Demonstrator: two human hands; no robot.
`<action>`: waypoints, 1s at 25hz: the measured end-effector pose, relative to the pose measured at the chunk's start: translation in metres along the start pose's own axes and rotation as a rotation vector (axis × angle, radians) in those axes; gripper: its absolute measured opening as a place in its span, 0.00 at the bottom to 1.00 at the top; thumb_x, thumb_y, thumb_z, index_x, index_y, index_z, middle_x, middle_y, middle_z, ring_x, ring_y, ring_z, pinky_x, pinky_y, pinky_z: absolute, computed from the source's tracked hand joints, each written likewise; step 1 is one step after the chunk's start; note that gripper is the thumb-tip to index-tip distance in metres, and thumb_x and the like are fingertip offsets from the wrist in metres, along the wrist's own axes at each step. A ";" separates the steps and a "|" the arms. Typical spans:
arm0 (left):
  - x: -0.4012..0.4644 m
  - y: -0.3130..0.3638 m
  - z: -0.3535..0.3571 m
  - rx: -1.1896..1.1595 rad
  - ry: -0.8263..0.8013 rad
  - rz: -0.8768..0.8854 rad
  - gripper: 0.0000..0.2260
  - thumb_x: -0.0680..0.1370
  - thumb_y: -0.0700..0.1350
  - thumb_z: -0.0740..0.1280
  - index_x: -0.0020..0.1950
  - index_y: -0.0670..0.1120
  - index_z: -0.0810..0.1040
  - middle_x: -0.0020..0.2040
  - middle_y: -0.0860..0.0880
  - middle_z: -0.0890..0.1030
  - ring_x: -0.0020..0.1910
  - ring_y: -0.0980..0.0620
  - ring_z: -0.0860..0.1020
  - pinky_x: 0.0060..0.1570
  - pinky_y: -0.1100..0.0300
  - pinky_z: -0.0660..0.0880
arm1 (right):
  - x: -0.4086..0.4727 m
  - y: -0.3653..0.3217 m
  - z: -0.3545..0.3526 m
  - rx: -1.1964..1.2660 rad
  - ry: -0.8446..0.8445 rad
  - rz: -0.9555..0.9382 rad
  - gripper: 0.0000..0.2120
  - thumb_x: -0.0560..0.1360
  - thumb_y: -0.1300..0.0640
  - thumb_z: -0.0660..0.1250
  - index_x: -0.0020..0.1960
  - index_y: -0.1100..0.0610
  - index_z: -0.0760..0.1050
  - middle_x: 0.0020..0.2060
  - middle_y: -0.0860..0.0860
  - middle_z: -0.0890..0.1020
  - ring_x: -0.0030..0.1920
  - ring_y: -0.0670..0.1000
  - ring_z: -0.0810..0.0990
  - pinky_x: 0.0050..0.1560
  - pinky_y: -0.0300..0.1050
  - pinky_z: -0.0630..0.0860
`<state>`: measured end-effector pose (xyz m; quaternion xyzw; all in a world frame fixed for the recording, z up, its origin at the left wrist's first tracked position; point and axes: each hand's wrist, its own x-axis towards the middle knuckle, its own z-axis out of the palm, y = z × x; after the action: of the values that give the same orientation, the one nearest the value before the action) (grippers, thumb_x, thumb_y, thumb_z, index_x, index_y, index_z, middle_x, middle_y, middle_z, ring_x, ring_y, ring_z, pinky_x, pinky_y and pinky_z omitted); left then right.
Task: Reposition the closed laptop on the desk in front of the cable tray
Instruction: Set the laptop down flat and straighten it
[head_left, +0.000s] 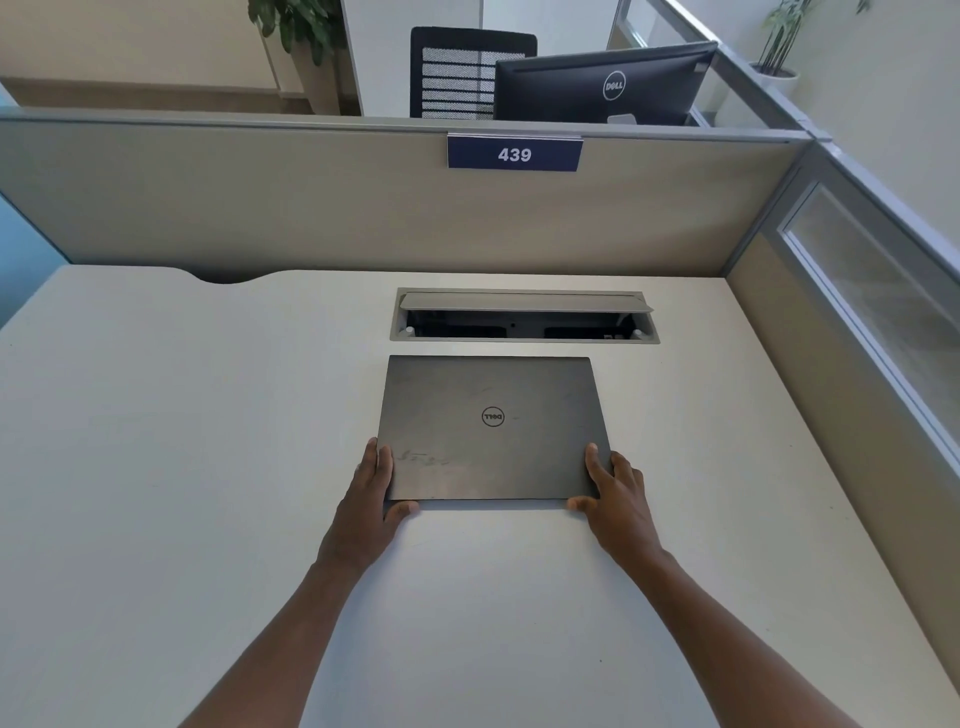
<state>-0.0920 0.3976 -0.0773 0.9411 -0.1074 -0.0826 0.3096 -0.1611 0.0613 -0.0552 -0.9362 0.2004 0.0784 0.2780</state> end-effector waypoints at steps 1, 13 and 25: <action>0.000 0.001 0.000 0.008 -0.002 0.006 0.39 0.77 0.51 0.69 0.81 0.43 0.53 0.83 0.45 0.48 0.82 0.48 0.51 0.73 0.50 0.65 | 0.000 -0.001 -0.001 0.003 -0.002 0.003 0.40 0.77 0.51 0.70 0.82 0.49 0.52 0.77 0.55 0.59 0.74 0.56 0.57 0.73 0.50 0.62; 0.026 0.064 0.009 0.258 0.037 0.108 0.30 0.83 0.55 0.51 0.81 0.42 0.52 0.82 0.41 0.49 0.82 0.43 0.49 0.79 0.49 0.47 | 0.008 -0.043 0.002 -0.114 0.031 -0.135 0.34 0.81 0.45 0.60 0.81 0.59 0.54 0.82 0.58 0.50 0.82 0.57 0.46 0.81 0.53 0.46; 0.054 0.090 0.051 0.436 0.016 0.136 0.28 0.82 0.54 0.43 0.82 0.47 0.51 0.83 0.47 0.52 0.82 0.46 0.49 0.78 0.49 0.44 | 0.019 -0.078 0.055 -0.288 0.042 -0.243 0.32 0.84 0.45 0.44 0.82 0.59 0.40 0.82 0.56 0.40 0.81 0.55 0.37 0.80 0.52 0.35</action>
<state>-0.0648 0.2846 -0.0689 0.9770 -0.1836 -0.0290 0.1045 -0.1135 0.1456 -0.0680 -0.9850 0.0781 0.0526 0.1443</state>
